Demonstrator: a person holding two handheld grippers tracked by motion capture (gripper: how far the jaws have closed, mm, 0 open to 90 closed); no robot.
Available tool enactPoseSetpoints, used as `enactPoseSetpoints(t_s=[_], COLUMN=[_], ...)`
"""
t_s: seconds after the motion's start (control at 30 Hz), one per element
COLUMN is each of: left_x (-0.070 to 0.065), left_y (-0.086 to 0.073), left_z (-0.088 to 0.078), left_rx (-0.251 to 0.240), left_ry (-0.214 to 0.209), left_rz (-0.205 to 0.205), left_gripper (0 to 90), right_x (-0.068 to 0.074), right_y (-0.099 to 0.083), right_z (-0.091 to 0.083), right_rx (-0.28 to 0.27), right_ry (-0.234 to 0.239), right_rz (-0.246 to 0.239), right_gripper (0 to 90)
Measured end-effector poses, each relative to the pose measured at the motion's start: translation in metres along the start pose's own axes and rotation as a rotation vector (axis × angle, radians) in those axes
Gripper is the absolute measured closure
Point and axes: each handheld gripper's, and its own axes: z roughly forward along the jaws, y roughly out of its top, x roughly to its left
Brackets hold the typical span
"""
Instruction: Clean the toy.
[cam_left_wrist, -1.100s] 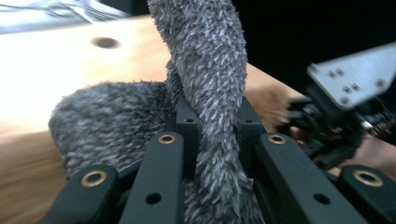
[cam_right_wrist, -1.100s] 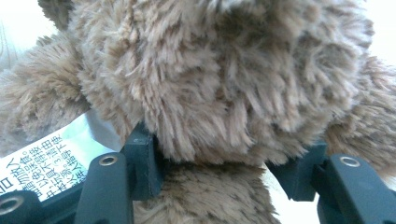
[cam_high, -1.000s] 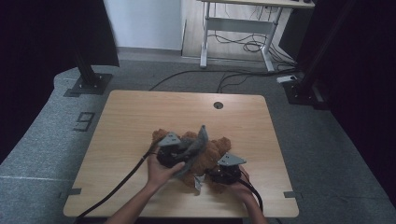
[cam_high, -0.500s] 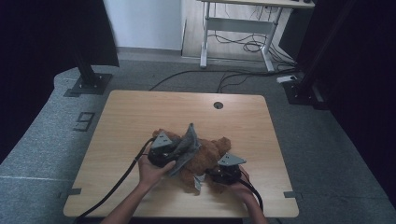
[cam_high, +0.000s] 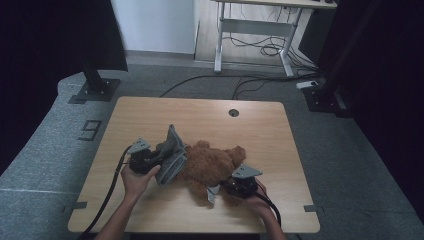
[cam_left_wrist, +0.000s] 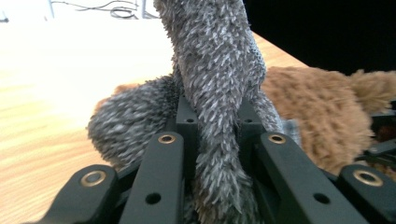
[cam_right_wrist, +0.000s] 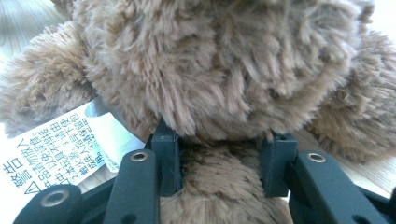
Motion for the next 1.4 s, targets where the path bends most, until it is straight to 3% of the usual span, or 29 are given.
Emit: enactPoseSetpoints(t_s=[0.17, 0.27, 0.33, 0.4, 0.5, 0.57, 0.63, 0.67, 0.73, 0.87, 1.03, 1.23, 1.3, 1.4], left_x=[0.018, 0.031, 0.038, 0.040, 0.037, 0.026, 0.008, 0.001, -0.015, -0.038, -0.080, -0.139, -0.151, -0.154], left_y=[-0.013, -0.023, -0.032, -0.039, -0.034, -0.022, -0.009, -0.005, 0.006, 0.022, 0.035, 0.030, 0.025, 0.018], left_z=[-0.003, -0.002, 0.002, 0.005, 0.001, -0.007, -0.013, -0.014, -0.016, -0.010, 0.021, 0.063, 0.074, 0.089], left_rx=[0.022, 0.068, 0.100, 0.126, 0.111, 0.070, 0.041, 0.031, -0.006, -0.046, 0.005, 0.096, 0.113, 0.135], left_ry=[0.053, 0.092, 0.097, 0.100, 0.094, 0.108, 0.136, 0.138, 0.102, -0.027, -0.167, -0.315, -0.333, -0.291], left_rz=[-0.047, -0.076, -0.095, -0.097, -0.095, -0.047, 0.050, 0.078, 0.109, 0.100, 0.139, 0.216, 0.229, 0.250], left_gripper=[77.2, 77.3, 77.2, 77.2, 77.2, 77.3, 77.2, 77.1, 77.1, 77.2, 77.2, 76.8, 76.6, 76.3], right_x=[0.000, -0.001, -0.001, -0.001, -0.002, -0.002, -0.003, -0.003, -0.003, -0.003, -0.002, -0.003, -0.003, -0.003], right_y=[0.000, -0.001, -0.001, -0.001, -0.001, -0.001, -0.001, -0.001, -0.001, -0.001, -0.001, -0.001, -0.001, -0.001], right_z=[0.000, 0.000, 0.000, 0.000, 0.000, 0.000, 0.000, 0.000, 0.000, 0.000, 0.000, 0.000, 0.000, 0.000], right_rx=[-0.002, -0.003, -0.001, 0.000, 0.000, 0.001, 0.000, 0.001, 0.001, 0.000, 0.000, -0.001, 0.000, 0.003], right_ry=[0.004, 0.006, 0.007, 0.007, 0.007, 0.005, 0.006, 0.005, 0.006, 0.005, 0.007, 0.009, 0.010, 0.012], right_rz=[0.006, 0.009, 0.012, 0.010, 0.015, 0.018, 0.020, 0.019, 0.020, 0.021, 0.024, 0.020, 0.016, 0.017], right_gripper=[57.9, 57.9, 57.9, 57.9, 57.9, 57.9, 57.8, 57.8, 57.8, 57.8, 57.8, 57.8, 57.8, 57.8])
